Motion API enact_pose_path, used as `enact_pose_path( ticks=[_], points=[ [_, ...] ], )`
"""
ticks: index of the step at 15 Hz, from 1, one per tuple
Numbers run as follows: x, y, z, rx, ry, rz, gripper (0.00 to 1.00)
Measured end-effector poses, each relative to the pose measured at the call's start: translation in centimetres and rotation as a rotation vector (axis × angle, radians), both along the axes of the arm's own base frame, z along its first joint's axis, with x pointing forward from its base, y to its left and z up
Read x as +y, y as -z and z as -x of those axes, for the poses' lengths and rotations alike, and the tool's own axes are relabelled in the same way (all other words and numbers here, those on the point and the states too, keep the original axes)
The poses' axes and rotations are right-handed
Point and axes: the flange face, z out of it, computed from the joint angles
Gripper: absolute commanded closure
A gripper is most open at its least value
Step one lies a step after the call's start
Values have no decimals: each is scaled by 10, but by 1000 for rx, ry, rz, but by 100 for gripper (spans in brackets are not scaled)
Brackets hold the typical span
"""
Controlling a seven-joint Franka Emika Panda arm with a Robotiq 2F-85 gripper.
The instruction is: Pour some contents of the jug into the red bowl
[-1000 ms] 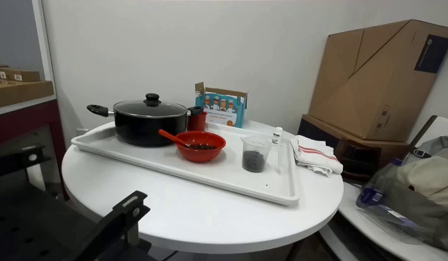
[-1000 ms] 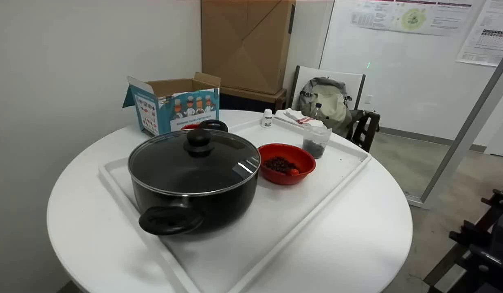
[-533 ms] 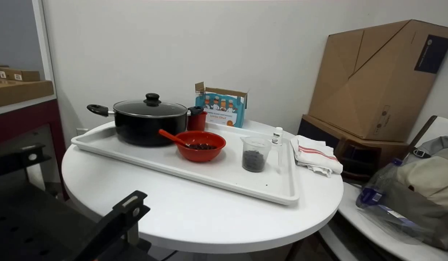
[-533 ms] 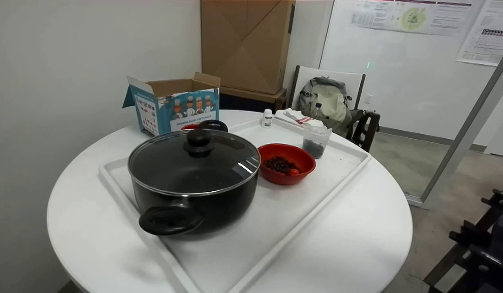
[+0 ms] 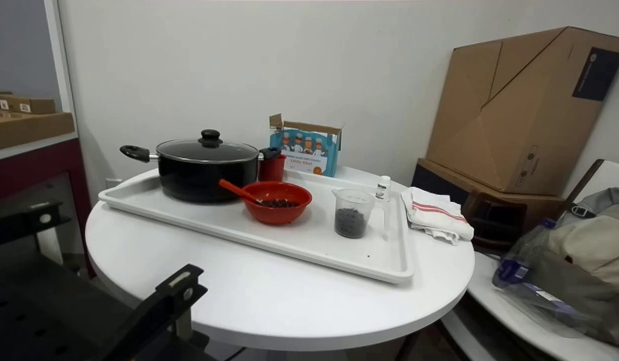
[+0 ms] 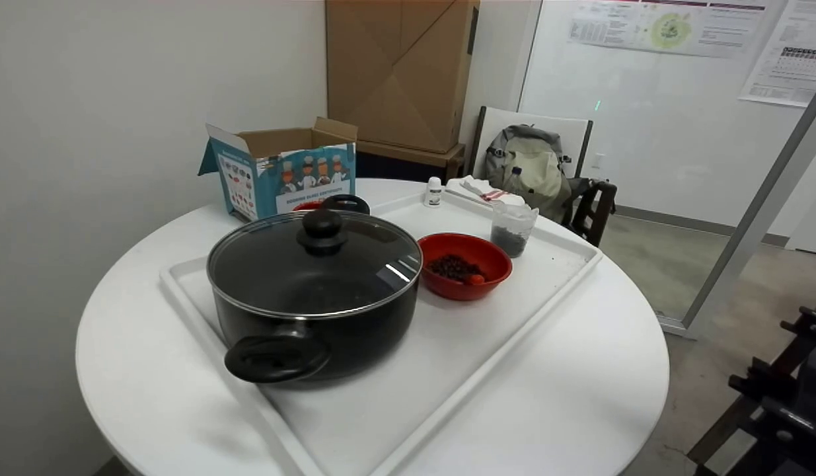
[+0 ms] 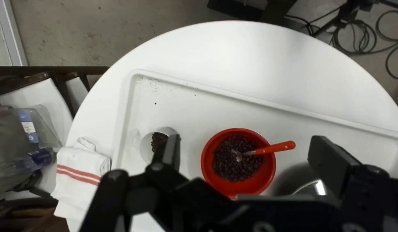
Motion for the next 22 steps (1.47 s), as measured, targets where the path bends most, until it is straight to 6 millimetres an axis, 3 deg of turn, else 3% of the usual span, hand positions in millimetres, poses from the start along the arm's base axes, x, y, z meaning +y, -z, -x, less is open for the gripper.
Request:
enact_pose_path(
  ticks=[5, 10, 15, 18, 22],
  points=[
    [-16, -3, -21, -32, 26, 83, 0],
    [-19, -3, -25, -36, 41, 86, 0],
    [-19, 18, -30, 65, -159, 20, 0],
    [-47, 37, -40, 149, -299, -2, 0],
    [-101, 55, -60, 249, -484, -35, 0]
  ],
)
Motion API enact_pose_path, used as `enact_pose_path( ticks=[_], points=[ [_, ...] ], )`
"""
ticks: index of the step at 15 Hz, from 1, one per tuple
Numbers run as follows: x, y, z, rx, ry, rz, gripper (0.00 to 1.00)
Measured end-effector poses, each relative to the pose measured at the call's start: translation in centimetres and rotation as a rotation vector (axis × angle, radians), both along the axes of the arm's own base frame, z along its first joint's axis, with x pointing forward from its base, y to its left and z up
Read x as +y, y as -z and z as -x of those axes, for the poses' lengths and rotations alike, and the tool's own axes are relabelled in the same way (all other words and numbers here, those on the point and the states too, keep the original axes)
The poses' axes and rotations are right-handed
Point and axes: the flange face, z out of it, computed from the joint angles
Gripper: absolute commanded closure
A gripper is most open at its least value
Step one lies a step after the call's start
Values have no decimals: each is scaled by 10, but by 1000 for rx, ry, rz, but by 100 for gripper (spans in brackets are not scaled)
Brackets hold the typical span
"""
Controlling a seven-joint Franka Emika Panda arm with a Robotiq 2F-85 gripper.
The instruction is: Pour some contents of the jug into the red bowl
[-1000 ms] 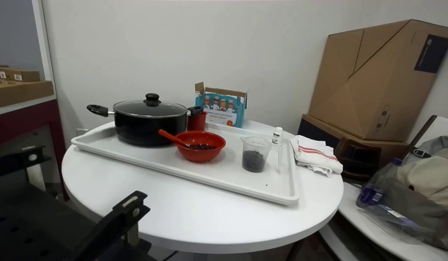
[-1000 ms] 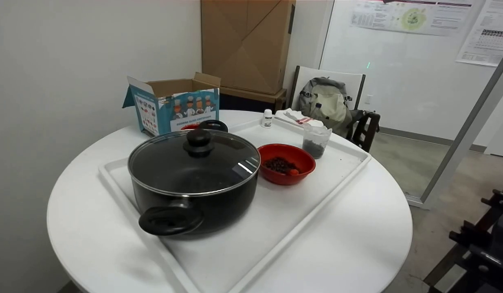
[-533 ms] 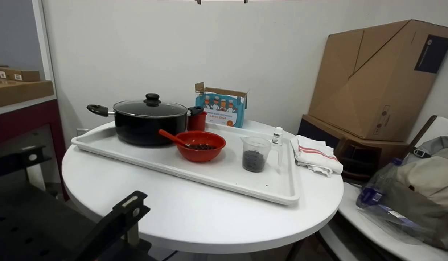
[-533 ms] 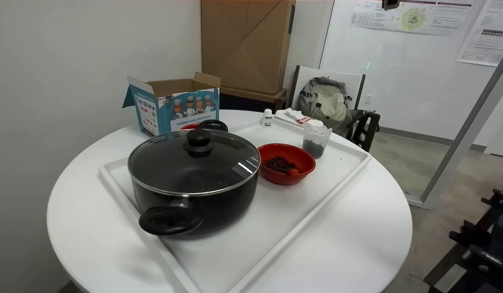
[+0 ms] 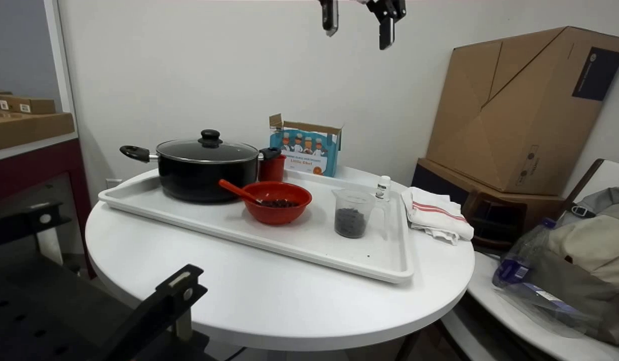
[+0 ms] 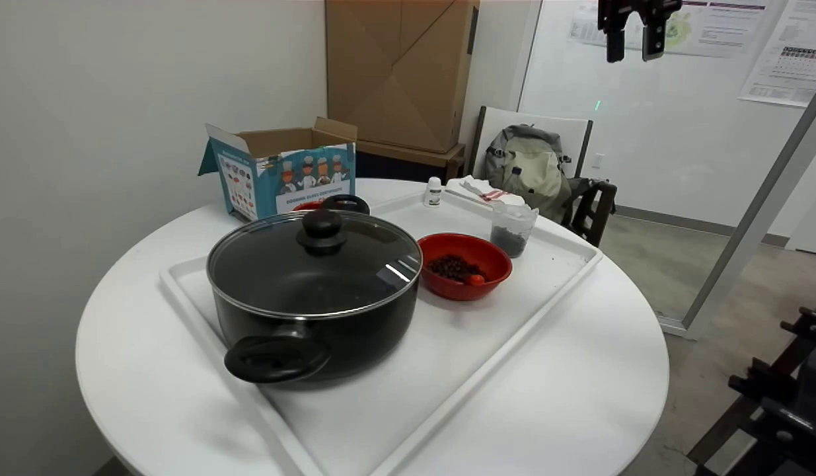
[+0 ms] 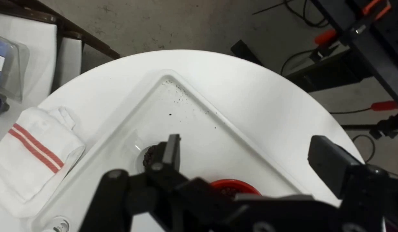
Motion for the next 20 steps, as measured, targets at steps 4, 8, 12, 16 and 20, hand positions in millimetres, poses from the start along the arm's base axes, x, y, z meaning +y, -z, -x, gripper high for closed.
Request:
enact_pose_path(
  ticks=[4, 8, 12, 16, 20],
  points=[
    [-32, 13, -29, 85, -180, 33, 0],
    [-32, 29, -63, 133, -367, 105, 0],
    [-27, 52, -88, 106, -499, 106, 0],
    [-50, 67, -93, 72, -569, 48, 0],
    [-74, 89, -86, 88, -572, -14, 0]
  ],
)
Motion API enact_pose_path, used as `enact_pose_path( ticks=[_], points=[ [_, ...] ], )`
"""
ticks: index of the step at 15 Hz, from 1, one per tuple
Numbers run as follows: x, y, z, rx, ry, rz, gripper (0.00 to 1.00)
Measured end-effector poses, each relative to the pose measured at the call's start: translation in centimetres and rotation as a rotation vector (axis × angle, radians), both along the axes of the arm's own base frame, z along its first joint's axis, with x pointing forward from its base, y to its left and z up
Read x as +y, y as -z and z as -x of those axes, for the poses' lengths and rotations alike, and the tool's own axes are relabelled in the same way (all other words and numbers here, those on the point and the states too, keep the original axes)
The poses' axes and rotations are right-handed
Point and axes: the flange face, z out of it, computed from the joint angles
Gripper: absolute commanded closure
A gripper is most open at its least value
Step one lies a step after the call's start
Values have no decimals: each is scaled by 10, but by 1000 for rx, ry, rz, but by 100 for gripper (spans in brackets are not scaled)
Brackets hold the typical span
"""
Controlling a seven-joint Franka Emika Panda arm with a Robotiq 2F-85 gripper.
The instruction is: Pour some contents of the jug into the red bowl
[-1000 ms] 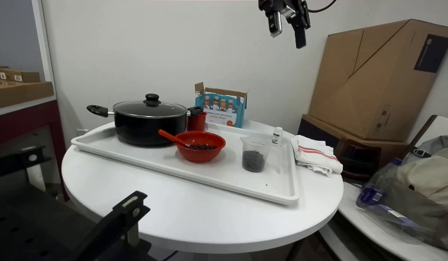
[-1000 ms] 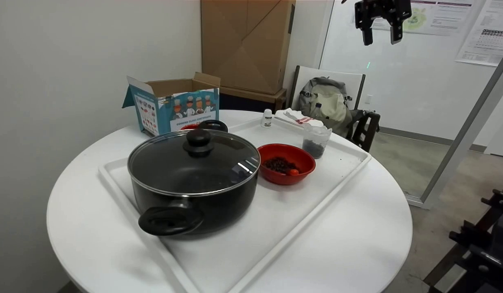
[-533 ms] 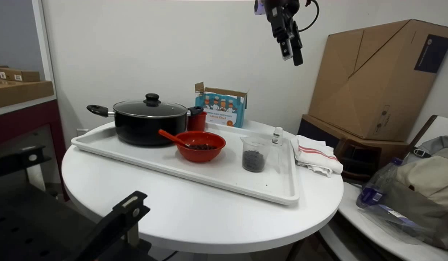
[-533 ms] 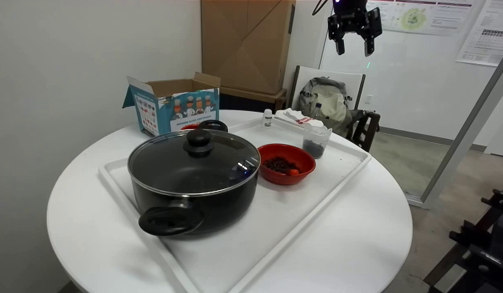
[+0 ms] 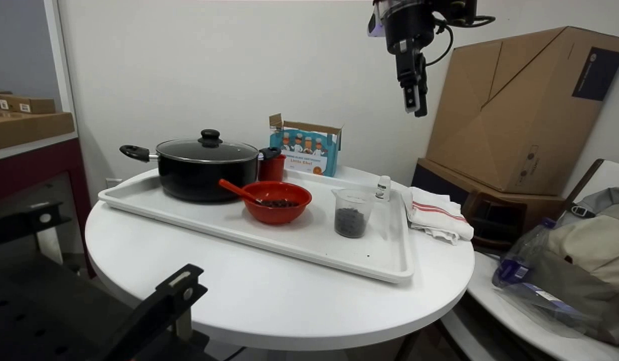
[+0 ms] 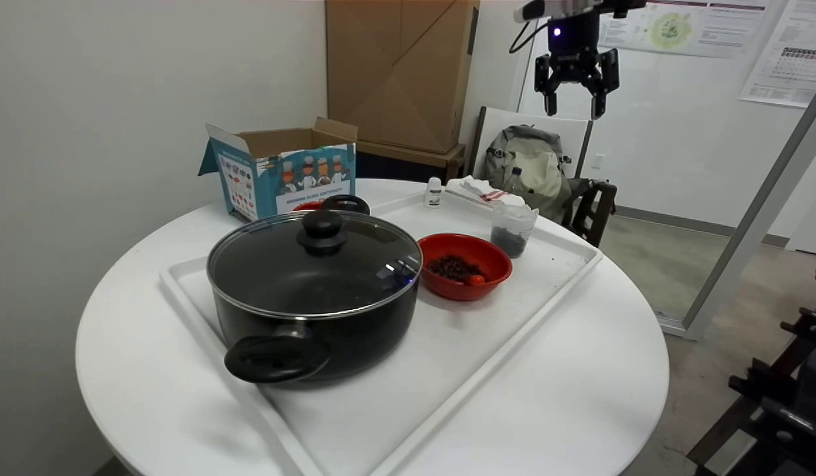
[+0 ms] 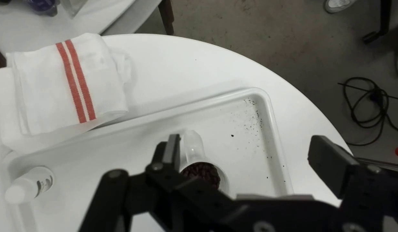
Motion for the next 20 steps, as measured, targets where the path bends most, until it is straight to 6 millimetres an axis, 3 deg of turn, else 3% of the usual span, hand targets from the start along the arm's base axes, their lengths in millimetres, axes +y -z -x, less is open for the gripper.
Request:
enact_pose_path(
  ticks=[5, 9, 16, 20],
  points=[
    [-12, 46, 2, 66, 14, -7, 0],
    [-16, 82, -7, 107, -2, 7, 0],
    [-7, 130, -24, 163, -93, 64, 0],
    [1, 147, -30, 170, -142, 95, 0]
  ],
)
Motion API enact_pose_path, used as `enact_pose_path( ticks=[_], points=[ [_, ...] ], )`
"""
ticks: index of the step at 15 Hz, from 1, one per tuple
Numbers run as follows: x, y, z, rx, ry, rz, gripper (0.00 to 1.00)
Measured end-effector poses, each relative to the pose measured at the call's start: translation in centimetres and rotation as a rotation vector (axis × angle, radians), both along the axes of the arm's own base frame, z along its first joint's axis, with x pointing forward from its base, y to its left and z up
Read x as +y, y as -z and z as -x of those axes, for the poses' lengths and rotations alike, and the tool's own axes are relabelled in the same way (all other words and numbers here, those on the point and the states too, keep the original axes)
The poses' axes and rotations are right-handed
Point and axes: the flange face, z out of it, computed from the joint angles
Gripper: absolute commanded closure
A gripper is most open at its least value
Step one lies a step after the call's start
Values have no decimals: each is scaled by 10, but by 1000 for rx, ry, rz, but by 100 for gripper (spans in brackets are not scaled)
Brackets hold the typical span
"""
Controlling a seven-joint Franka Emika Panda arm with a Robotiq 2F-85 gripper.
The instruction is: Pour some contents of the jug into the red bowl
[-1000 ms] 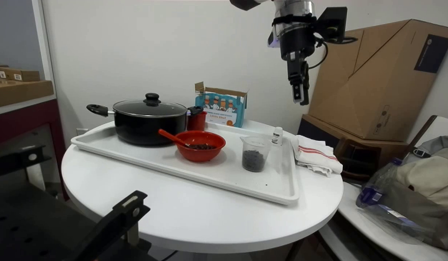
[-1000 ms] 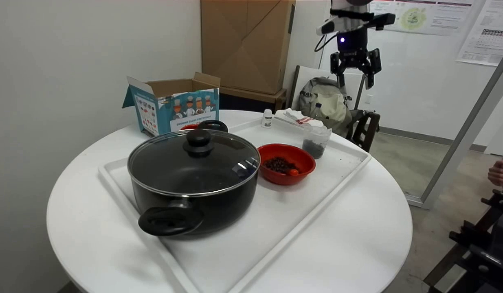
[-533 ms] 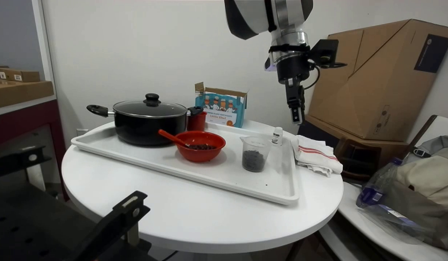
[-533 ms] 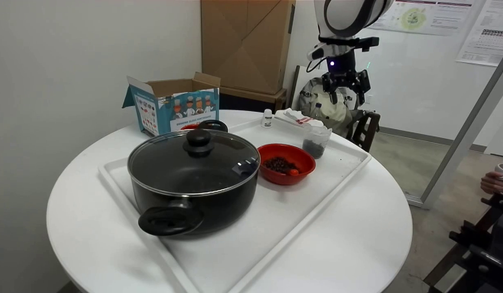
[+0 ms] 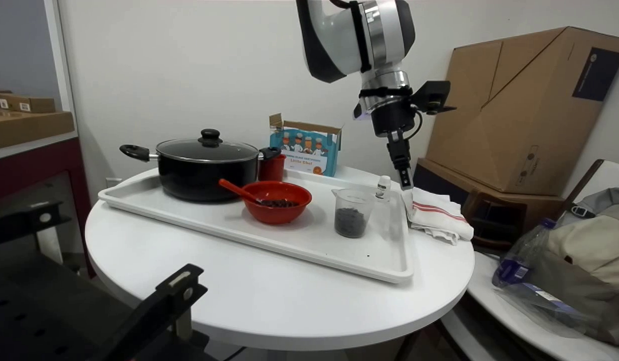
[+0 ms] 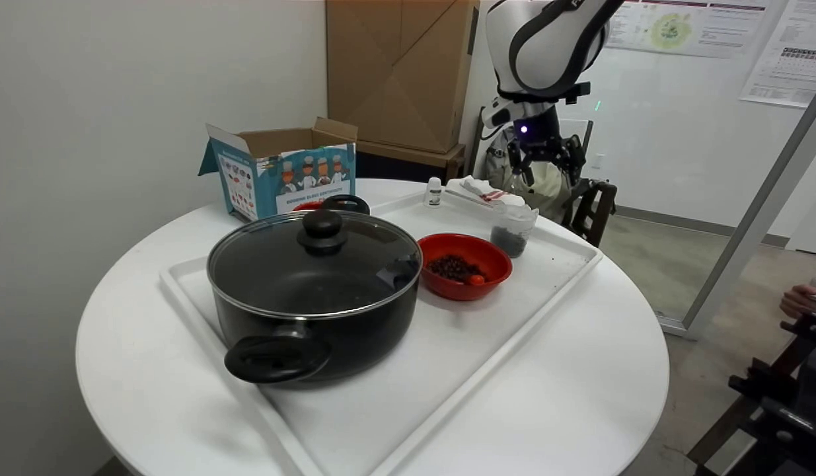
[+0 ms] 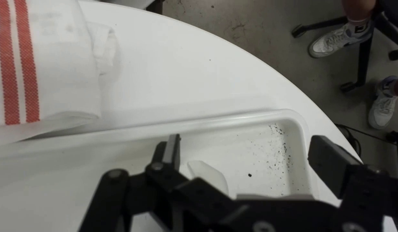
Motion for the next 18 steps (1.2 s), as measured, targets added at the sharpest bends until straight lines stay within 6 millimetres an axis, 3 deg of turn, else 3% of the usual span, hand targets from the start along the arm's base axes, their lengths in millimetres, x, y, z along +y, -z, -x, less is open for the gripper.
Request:
enact_pose_path(
  ticks=[7, 18],
  points=[
    [-10, 6, -4, -83, 85, 66, 0],
    [4, 25, -3, -97, 118, 74, 0]
  ],
)
